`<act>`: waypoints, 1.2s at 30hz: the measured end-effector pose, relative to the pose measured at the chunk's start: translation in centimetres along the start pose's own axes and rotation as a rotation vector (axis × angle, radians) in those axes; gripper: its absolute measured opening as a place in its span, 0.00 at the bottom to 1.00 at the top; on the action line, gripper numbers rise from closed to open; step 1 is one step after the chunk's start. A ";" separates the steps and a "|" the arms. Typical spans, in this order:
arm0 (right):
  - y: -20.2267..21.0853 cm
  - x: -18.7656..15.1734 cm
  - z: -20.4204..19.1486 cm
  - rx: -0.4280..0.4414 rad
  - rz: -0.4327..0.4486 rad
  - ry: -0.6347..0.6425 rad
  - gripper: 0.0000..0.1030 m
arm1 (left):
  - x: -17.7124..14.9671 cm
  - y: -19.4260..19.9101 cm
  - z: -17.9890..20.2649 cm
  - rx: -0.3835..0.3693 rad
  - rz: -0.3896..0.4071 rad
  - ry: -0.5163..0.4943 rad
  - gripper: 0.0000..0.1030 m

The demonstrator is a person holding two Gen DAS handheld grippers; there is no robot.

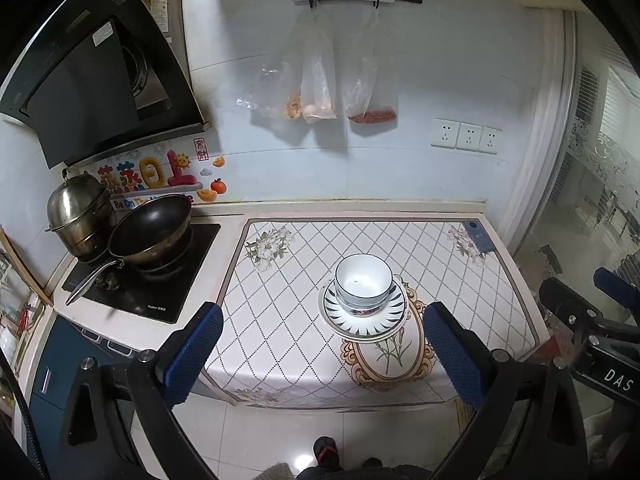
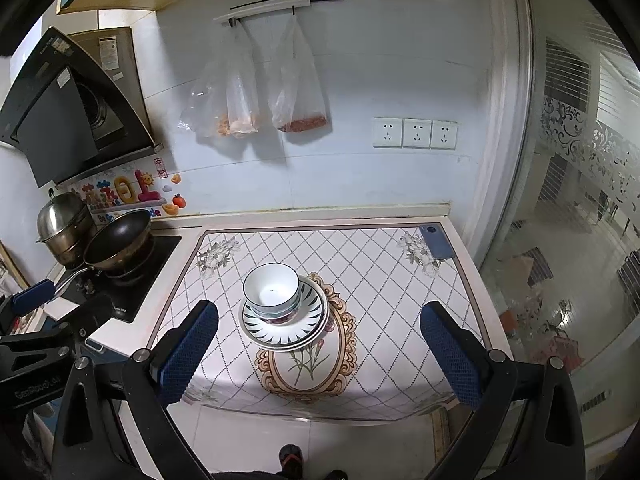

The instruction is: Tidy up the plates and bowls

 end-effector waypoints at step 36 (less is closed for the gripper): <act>0.0 -0.3 -0.2 -0.022 0.003 -0.005 1.00 | 0.2 -0.6 -0.1 -0.015 -0.013 -0.003 1.00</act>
Point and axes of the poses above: each gripper's, at about its wrist camera, not at the fingertips, and y roughly against the way its jaws point, z to its right, x to its top, the point moved 2 cm from there along -y, roughly the way its jaws point, and after that the axes turned 2 degrees about y, right-handed, at the moved point
